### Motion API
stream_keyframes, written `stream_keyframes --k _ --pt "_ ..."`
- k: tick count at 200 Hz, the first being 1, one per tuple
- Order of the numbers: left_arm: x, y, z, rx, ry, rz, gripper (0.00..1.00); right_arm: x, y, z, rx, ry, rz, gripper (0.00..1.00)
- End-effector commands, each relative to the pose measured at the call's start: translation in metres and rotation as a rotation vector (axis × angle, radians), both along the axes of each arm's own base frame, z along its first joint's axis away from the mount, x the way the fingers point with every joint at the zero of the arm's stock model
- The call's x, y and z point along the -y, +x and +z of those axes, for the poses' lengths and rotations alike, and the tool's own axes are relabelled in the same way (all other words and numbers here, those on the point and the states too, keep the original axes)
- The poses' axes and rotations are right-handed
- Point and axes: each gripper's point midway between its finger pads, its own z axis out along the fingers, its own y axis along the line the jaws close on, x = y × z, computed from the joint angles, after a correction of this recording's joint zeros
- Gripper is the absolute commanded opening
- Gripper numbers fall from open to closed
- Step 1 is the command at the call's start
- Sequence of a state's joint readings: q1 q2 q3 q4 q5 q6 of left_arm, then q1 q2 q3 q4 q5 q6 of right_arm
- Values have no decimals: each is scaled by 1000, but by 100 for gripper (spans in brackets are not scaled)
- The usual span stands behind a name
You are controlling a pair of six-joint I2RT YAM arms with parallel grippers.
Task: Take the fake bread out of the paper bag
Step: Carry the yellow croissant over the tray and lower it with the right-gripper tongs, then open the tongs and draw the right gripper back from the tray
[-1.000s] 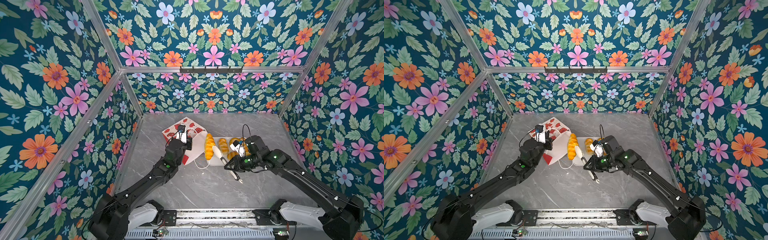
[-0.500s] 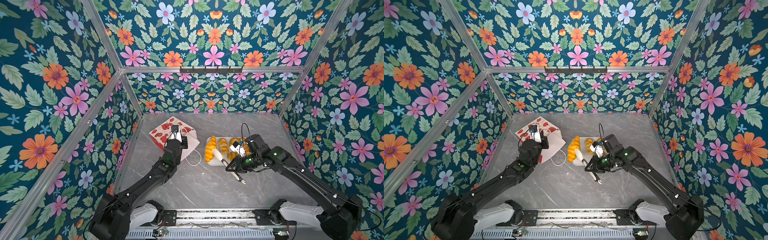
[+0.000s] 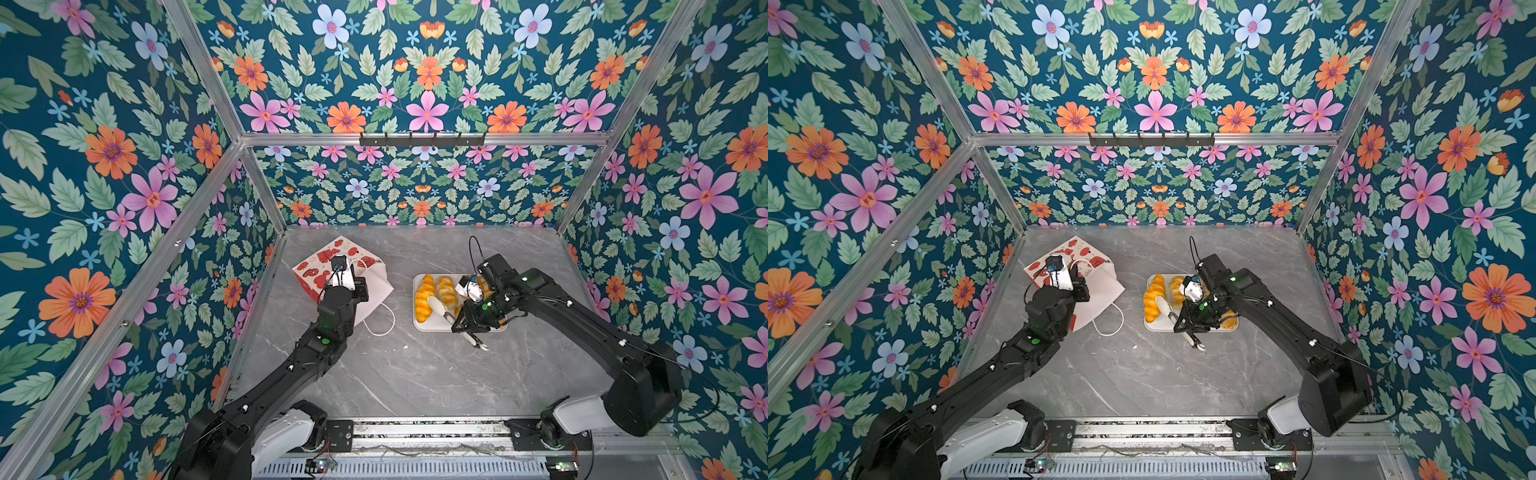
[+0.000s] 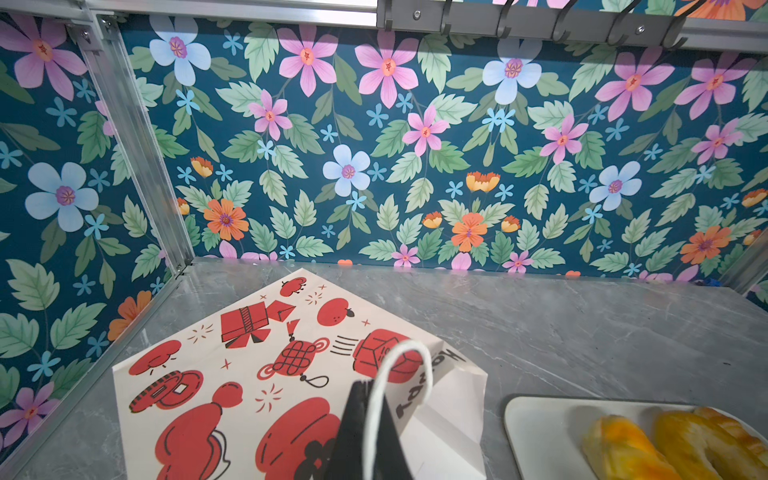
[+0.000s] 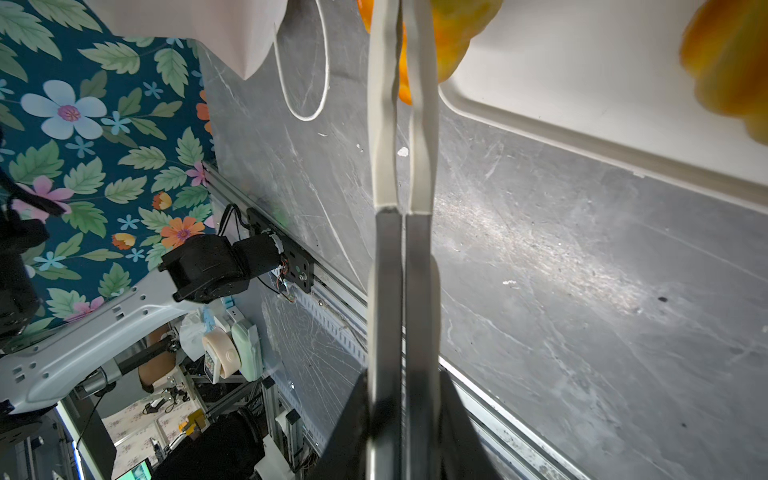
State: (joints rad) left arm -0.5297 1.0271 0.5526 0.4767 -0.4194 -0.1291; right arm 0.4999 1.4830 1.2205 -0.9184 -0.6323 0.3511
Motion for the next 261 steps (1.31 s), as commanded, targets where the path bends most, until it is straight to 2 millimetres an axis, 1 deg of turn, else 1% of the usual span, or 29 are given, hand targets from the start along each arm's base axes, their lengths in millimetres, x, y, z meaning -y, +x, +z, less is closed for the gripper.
stream_keyframes --k 1,22,49,83,93,105,126,133,146,152,171,185,205,241,261 --pt "-1 -3 2 11 -41 -9 0 -2 2 -8 -13 -4 54 4" --pt "-3 -5 -2 10 -47 -6 0 0 8 -18 -38 -31 52 3" --pt "-6 -7 -6 10 -55 -4 0 2 13 -25 -56 -56 45 3" --pt "-6 -7 -12 8 -71 -7 0 12 19 -37 -57 -140 31 4" --pt "-6 -6 -13 6 -73 -8 0 12 21 -36 -53 -138 26 6" --pt "-6 -6 -14 1 -72 -9 0 12 23 -37 -49 -137 19 12" --pt "-6 -5 -14 2 -75 -8 0 10 26 -37 -45 -123 6 19" --pt "-6 -5 -15 1 -73 -8 0 9 26 -36 -43 -113 2 21" --pt "-6 -5 -15 0 -75 -9 0 7 27 -34 -44 -90 -8 32" --pt "-7 -5 -15 0 -74 -7 0 8 27 -34 -43 -85 -13 35" --pt "-6 -4 -16 -3 -77 -9 0 9 27 -32 -36 -76 -27 37" --pt "-5 -4 -15 -3 -81 -13 0 10 28 -30 -28 -61 -38 41" --pt "-4 -3 -14 -3 -89 -18 0 10 30 -25 -11 -38 -56 42" --pt "-3 -2 -14 -4 -93 -22 0 6 32 -9 1 58 -80 42" --pt "-3 -2 -13 -3 -95 -25 0 5 33 -5 15 83 -89 42"
